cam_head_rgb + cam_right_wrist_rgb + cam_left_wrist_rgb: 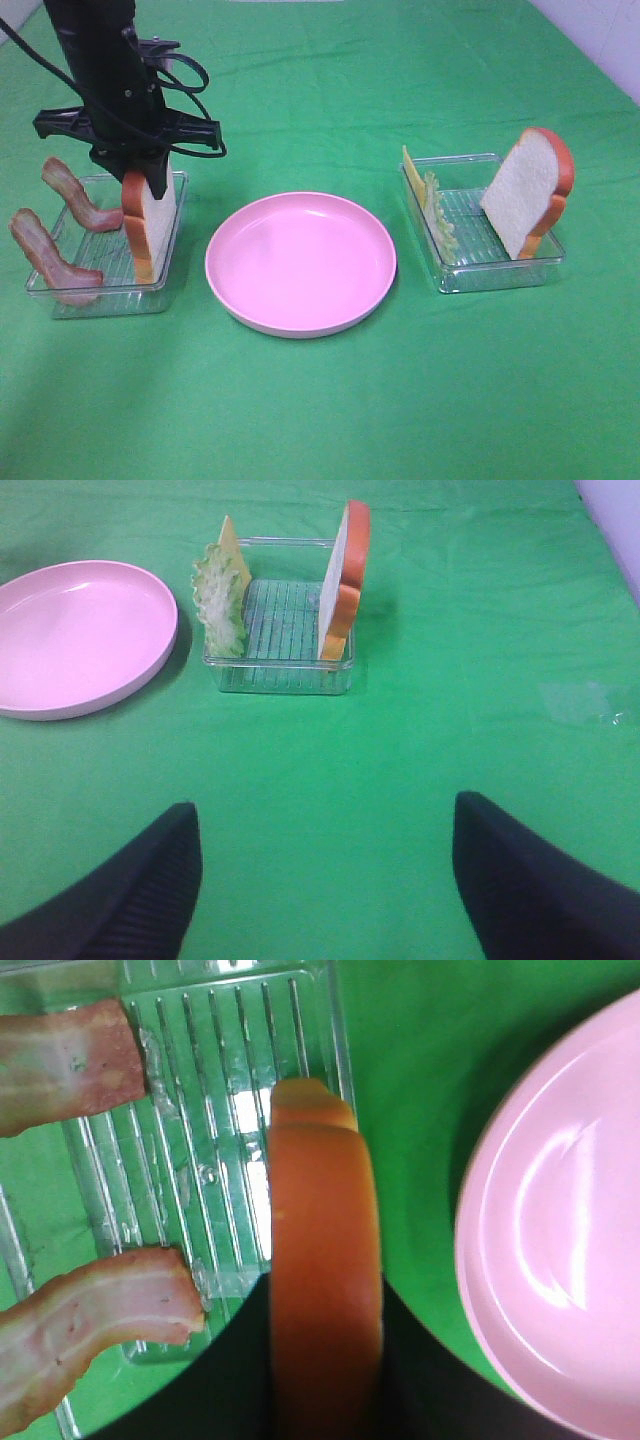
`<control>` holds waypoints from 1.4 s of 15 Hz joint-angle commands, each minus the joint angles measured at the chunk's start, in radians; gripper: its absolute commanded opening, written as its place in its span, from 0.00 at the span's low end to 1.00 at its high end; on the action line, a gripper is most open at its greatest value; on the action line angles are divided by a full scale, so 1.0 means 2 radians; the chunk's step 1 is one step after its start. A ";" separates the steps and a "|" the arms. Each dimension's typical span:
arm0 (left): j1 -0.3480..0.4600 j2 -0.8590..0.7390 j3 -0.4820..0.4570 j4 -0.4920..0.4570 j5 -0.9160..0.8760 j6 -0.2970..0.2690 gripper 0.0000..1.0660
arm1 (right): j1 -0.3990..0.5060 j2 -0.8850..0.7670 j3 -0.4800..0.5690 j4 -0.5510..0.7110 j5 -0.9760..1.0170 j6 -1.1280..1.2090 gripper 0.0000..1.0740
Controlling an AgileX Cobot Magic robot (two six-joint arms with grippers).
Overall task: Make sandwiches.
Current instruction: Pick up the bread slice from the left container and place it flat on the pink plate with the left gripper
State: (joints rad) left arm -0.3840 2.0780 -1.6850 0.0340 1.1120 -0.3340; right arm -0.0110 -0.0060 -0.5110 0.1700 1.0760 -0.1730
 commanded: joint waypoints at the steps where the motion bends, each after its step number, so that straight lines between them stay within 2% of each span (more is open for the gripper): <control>1: -0.001 -0.040 -0.001 -0.005 0.019 0.019 0.00 | -0.002 -0.006 0.002 0.000 -0.005 -0.005 0.63; 3: 0.002 -0.072 -0.001 -0.029 0.020 0.063 0.00 | -0.002 -0.006 0.002 0.000 -0.005 -0.005 0.63; 4: 0.012 -0.084 -0.001 -0.061 0.015 0.086 0.00 | -0.002 -0.006 0.002 -0.001 -0.005 -0.005 0.63; 5: 0.028 -0.090 -0.001 -0.103 0.009 0.110 0.00 | -0.002 -0.006 0.002 0.000 -0.005 -0.005 0.63; 6: 0.054 -0.087 0.001 -0.190 -0.003 0.163 0.00 | -0.002 -0.006 0.002 0.000 -0.005 -0.005 0.63; 7: 0.070 -0.081 0.001 -0.245 -0.007 0.203 0.00 | -0.002 -0.006 0.002 0.000 -0.005 -0.005 0.63; 9: 0.079 -0.054 0.001 -0.344 -0.008 0.261 0.00 | -0.002 -0.006 0.002 0.000 -0.005 -0.005 0.63; 10: 0.078 -0.034 0.001 -0.376 -0.008 0.283 0.00 | -0.002 -0.006 0.002 0.000 -0.005 -0.005 0.63; 13: 0.076 0.028 0.001 -0.475 0.002 0.327 0.00 | -0.002 -0.006 0.002 0.000 -0.005 -0.005 0.63; 16: 0.075 0.068 0.001 -0.543 0.002 0.357 0.00 | -0.002 -0.006 0.002 0.000 -0.005 -0.005 0.63; 21: 0.042 0.112 0.001 -0.547 -0.028 0.358 0.00 | -0.002 -0.006 0.002 0.000 -0.005 -0.005 0.63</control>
State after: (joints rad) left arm -0.2980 2.2990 -1.6860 -1.0380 1.0650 0.3760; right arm -0.0110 -0.0060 -0.5110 0.1730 1.0760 -0.1730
